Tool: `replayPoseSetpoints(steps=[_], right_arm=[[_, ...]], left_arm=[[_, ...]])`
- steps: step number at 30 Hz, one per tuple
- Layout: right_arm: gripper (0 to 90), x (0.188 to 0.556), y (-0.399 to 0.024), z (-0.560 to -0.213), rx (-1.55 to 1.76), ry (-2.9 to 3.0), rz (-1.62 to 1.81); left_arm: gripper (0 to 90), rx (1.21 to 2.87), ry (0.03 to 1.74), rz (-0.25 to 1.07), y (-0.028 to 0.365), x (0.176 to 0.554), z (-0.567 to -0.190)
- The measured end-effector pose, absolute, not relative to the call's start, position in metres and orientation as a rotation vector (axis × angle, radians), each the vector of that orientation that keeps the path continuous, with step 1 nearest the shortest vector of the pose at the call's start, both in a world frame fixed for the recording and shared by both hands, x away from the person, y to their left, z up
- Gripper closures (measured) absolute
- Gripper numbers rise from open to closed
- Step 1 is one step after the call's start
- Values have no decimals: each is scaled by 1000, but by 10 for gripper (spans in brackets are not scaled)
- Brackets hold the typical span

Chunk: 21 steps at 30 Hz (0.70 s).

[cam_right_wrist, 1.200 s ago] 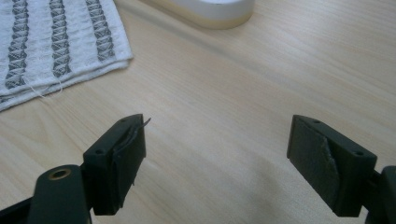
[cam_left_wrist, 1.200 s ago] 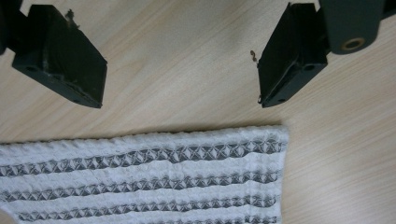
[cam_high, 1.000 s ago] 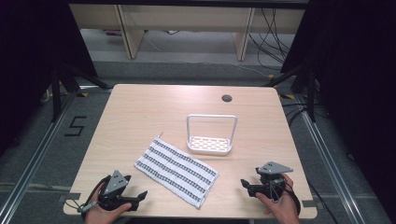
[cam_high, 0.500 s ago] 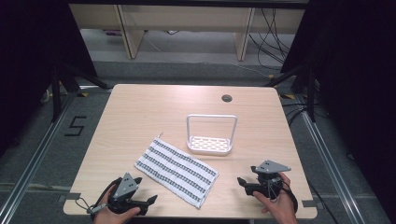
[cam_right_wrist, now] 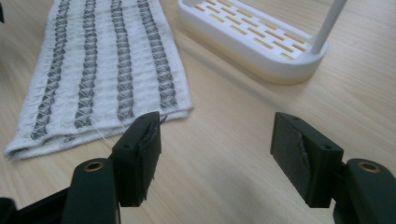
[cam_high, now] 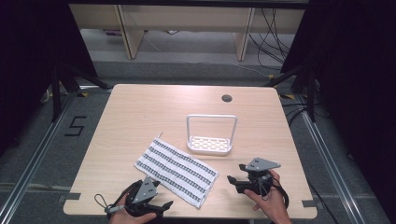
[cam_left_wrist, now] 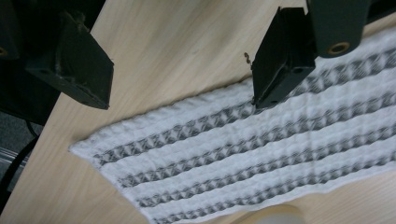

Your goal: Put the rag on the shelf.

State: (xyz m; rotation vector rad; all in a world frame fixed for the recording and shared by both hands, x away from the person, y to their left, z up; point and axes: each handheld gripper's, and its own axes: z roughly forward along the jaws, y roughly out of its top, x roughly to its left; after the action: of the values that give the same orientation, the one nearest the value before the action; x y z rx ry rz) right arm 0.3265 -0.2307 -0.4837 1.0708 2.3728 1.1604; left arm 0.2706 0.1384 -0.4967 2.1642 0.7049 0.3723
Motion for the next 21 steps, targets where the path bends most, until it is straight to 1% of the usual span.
replayPoseSetpoints(steps=[1, 4, 7, 8, 9, 11, 16, 21], right_arm=[[362, 327, -228, -484, 1081, 2382, 1173], [373, 330, -224, -484, 1032, 2399, 1161], [387, 330, -217, -484, 1024, 2419, 1153], [401, 332, -215, -485, 968, 2429, 1152], [409, 331, -213, -484, 993, 2436, 1150], [419, 332, -210, -484, 979, 2443, 1141], [448, 338, -200, -485, 942, 2464, 1111], [463, 340, -191, -486, 932, 2480, 1105]], left_arm=[[206, 2143, 707, 355, 134, 270, -498], [213, 2170, 668, 338, 123, 270, -497], [221, 2192, 617, 336, 111, 272, -495], [223, 2201, 601, 344, 107, 274, -494], [226, 2192, 610, 321, 104, 274, -494], [237, 2206, 589, 331, 99, 276, -493], [252, 2203, 521, 258, 82, 278, -495], [311, 2198, 506, 201, 68, 277, -498]])
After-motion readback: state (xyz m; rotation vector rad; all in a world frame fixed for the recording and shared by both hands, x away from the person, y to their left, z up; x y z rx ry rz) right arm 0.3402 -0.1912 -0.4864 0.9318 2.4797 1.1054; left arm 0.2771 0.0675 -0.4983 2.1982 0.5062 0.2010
